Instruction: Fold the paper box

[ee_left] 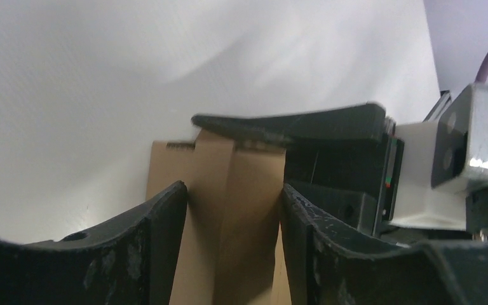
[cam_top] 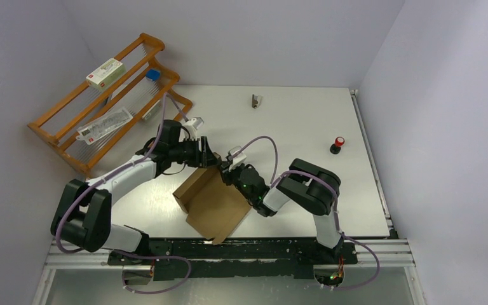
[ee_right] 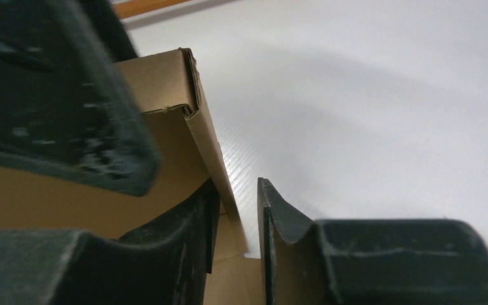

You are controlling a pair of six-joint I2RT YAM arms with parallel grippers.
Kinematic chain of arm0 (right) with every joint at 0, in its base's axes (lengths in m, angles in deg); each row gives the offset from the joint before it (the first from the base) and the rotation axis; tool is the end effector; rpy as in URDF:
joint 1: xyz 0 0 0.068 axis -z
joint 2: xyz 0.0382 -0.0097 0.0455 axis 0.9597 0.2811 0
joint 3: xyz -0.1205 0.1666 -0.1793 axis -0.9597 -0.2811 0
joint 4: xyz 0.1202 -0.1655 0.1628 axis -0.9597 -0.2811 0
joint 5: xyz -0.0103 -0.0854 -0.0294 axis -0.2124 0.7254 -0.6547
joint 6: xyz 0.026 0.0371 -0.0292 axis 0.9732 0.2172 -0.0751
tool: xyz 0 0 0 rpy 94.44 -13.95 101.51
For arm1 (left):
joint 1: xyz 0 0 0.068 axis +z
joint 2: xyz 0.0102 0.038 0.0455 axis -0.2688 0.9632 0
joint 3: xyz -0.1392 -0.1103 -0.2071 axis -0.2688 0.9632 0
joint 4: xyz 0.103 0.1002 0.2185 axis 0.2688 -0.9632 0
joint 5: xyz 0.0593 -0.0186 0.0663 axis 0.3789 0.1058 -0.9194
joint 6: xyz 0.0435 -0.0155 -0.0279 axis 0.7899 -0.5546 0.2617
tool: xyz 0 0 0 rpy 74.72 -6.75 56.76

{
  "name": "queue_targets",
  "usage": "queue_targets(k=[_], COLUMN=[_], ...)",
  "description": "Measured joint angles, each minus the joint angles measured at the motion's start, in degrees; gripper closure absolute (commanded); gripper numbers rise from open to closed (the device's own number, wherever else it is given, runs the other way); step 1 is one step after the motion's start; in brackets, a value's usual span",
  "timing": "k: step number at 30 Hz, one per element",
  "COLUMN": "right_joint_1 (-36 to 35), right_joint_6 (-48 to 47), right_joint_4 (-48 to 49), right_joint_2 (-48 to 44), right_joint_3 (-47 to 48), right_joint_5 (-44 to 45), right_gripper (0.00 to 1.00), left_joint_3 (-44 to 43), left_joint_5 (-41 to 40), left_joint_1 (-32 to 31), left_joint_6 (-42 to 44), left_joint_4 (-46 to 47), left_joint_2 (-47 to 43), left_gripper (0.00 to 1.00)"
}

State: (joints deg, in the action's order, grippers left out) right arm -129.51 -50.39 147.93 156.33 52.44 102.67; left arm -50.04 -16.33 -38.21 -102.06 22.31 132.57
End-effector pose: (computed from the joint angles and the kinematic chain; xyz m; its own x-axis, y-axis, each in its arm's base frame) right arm 0.2028 0.2789 0.1199 -0.0987 -0.0086 -0.9951 -0.6029 0.7961 0.0529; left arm 0.2646 -0.1307 0.2147 -0.7901 -0.0267 -0.6123 0.4450 0.6621 -0.6031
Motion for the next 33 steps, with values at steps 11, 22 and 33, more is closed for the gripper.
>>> queue_targets(k=[11, 22, 33], right_joint_1=[1.8, 2.5, 4.1], right_joint_6=[-2.1, 1.7, 11.9], right_joint_4=[-4.5, -28.7, -50.3], right_joint_2=[-8.2, -28.2, -46.1], right_joint_3=[-4.0, -4.4, -10.2], right_joint_5=[-1.3, -1.6, 11.7], right_gripper=[0.35, 0.25, 0.01], left_joint_3=[-0.9, -2.8, -13.2], left_joint_5=[-6.5, -20.4, -53.0], left_joint_1=[-0.1, -5.2, -32.0], left_joint_6=[4.0, 10.7, 14.0], left_joint_4=[-9.6, -14.8, -27.7], left_joint_2=[-8.5, -20.8, -16.7], left_gripper=[0.32, 0.31, 0.35])
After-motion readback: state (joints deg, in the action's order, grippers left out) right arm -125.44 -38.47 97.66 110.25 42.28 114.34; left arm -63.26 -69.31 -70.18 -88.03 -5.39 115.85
